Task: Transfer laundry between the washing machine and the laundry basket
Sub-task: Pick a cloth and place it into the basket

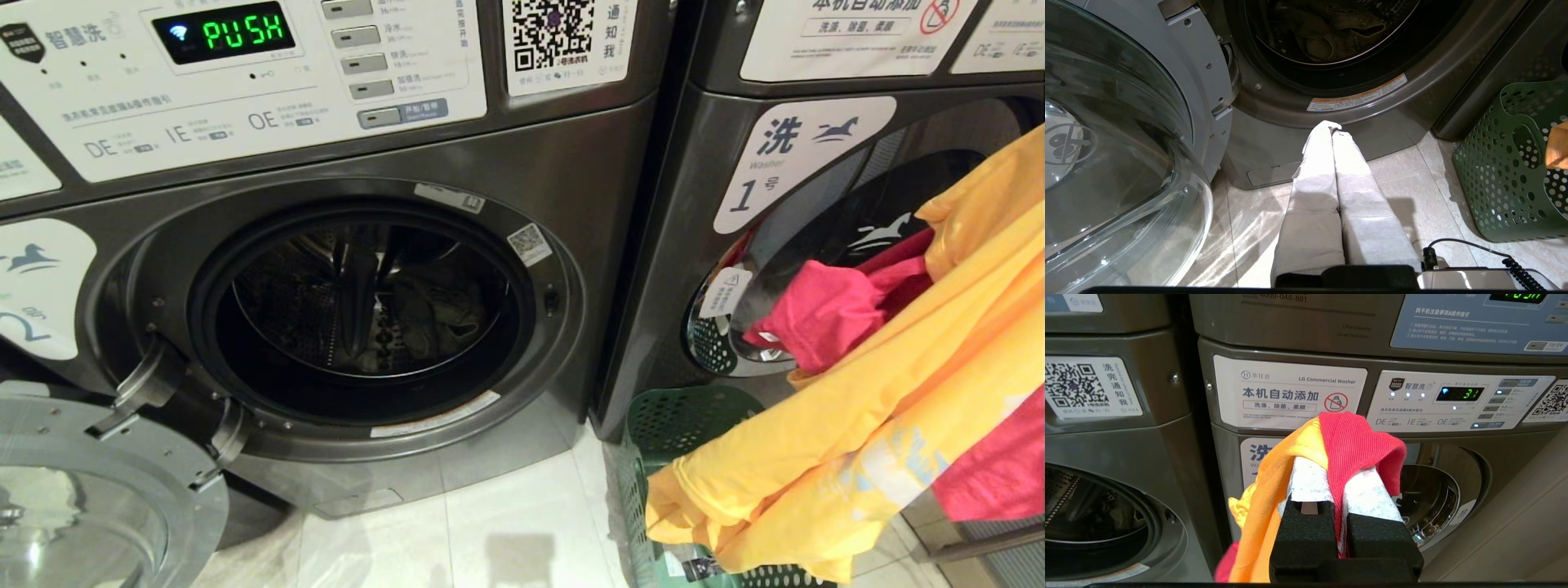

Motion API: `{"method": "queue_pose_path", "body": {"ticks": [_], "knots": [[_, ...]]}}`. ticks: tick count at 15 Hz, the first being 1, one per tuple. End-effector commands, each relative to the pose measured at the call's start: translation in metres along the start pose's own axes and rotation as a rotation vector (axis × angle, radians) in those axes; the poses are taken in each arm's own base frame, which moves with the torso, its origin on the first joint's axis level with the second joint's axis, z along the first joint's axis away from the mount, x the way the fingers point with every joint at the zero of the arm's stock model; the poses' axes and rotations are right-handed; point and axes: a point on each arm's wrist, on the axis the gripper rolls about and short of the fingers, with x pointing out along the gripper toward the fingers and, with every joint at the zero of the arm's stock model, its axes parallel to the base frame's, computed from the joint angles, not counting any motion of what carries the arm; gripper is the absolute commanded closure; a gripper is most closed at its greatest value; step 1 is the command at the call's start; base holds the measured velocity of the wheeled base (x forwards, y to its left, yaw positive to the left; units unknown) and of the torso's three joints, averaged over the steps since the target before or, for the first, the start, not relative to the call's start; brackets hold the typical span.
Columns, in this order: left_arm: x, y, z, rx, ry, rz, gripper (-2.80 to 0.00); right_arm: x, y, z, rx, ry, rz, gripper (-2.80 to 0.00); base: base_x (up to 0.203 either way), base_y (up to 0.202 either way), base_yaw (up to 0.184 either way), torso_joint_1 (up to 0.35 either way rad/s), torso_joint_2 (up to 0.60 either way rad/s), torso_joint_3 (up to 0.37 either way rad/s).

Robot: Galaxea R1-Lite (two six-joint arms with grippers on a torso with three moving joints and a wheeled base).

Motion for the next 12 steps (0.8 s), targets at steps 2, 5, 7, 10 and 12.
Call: {"method": "queue_pose_path", "body": {"ticks": [2,5,7,10,12], "knots": [[0.0,0.0,0.0,0.001,0.0,0.0,0.0,0.008,0.005,0.009,0.01,-0.009,-0.009,0.0,0.0,0.0,0.0,0.0,0.0,0.0],[0.0,0.0,0.0,0.0,0.0,0.0,0.0,0.01,0.007,0.007,0.002,0.003,-0.017,0.0,0.0,0.0,0.0,0.0,0.0,0.0],[0.0,0.0,0.0,0.0,0.0,0.0,0.0,0.011,0.011,-0.001,-0.022,0.056,-0.08,0.0,0.0,0.0,0.0,0.0,0.0,0.0],[0.0,0.0,0.0,0.0,0.0,0.0,0.0,0.011,0.021,-0.025,-0.063,0.117,-0.077,0.0,0.0,0.0,0.0,0.0,0.0,0.0],[0.0,0.0,0.0,0.0,0.0,0.0,0.0,0.011,0.026,-0.041,-0.102,0.166,-0.101,0.0,0.0,0.0,0.0,0.0,0.0,0.0]]}}
